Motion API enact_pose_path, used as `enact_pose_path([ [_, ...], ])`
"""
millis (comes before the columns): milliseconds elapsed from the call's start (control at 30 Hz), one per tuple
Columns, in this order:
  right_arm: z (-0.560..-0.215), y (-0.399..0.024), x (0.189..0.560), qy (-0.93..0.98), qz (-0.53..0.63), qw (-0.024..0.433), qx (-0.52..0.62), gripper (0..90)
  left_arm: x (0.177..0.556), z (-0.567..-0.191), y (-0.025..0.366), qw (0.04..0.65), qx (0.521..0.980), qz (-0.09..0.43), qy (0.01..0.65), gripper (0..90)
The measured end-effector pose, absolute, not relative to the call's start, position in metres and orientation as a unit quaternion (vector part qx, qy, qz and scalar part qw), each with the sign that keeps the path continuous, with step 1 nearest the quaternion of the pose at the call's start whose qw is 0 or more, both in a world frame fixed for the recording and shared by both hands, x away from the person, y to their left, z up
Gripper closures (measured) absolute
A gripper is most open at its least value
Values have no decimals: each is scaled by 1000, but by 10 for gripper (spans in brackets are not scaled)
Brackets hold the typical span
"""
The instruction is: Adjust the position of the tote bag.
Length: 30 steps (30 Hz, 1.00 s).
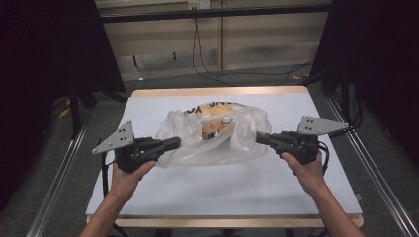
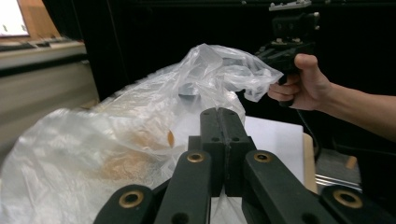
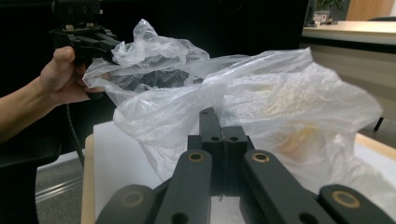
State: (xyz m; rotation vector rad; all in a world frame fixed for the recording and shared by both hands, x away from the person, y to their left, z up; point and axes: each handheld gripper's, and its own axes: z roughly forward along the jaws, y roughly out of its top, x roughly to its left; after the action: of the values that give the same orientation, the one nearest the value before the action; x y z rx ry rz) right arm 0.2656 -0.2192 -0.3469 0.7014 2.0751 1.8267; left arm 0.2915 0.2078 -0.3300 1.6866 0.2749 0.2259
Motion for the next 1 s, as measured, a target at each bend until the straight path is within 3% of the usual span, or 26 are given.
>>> enact_pose_path([
  [1000, -273, -240, 304, 672, 667, 205, 248, 900, 350, -269, 223, 677, 699, 153, 173, 900],
])
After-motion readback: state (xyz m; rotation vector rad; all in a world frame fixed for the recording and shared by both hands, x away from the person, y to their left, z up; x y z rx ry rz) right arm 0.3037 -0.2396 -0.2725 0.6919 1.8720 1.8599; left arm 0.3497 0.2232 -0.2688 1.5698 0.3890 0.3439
